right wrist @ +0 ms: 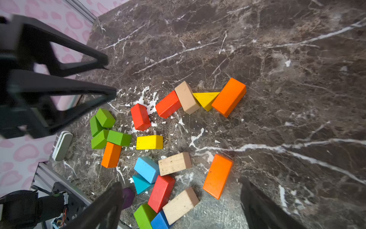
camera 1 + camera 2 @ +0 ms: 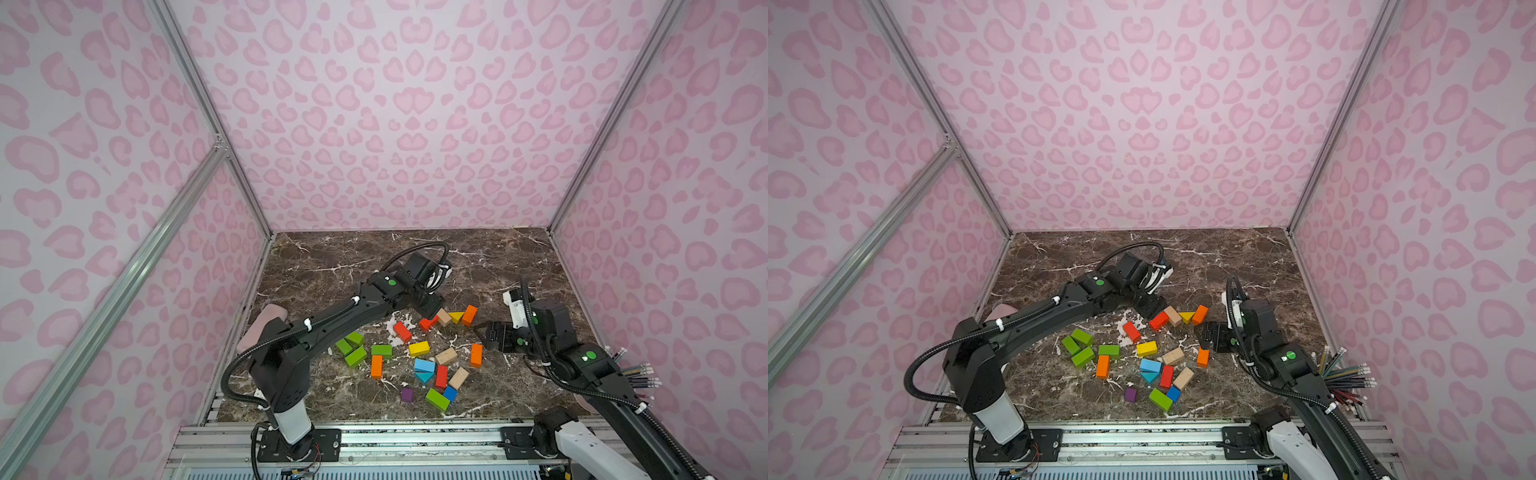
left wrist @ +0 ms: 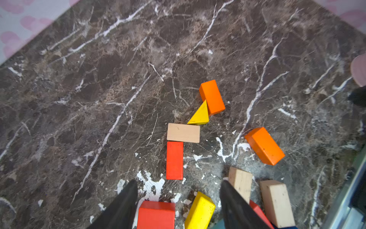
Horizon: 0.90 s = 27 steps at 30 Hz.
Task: Assemble a heart with building blocks
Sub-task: Assemble the building block at the center of the board.
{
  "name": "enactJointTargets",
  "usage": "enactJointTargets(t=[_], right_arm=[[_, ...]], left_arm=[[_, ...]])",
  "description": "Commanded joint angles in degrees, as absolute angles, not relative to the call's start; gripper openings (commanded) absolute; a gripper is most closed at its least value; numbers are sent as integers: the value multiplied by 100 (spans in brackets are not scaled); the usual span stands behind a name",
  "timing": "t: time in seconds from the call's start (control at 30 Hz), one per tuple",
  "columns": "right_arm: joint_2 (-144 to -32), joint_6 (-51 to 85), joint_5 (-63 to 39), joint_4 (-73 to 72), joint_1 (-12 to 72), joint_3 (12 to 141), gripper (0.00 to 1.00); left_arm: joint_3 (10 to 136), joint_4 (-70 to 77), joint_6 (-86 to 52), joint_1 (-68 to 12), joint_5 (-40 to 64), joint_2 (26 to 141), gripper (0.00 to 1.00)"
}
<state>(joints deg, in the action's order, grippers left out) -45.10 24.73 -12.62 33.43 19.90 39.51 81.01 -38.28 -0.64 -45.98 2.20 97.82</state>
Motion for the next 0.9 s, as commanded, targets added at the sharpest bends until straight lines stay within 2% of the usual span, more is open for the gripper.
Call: enactJointTargets(t=[0.0,0.23,0.47,0.63,0.87], right_arm=[[-4639,2865,-736,3321,2189,3844,93],[-4986,3181,-182,3211,2759,3773,87],[-5366,3614,-158,2631,2978,3254,81],[-5485,3813,-31,2427,2974,2969,68],[-5766,3755,-18,2165,2975,2770,61]], left_arm=[[7995,-3700,-87,-4600,339,9370,69],[7690,-3599,-127,-4550,367,8578,70],[7036,-3081,-73,-4327,884,7849,73],[7013,-2912,-147,-4113,1420,7669,83],[6941,-2892,-193,-4028,1472,7592,97]])
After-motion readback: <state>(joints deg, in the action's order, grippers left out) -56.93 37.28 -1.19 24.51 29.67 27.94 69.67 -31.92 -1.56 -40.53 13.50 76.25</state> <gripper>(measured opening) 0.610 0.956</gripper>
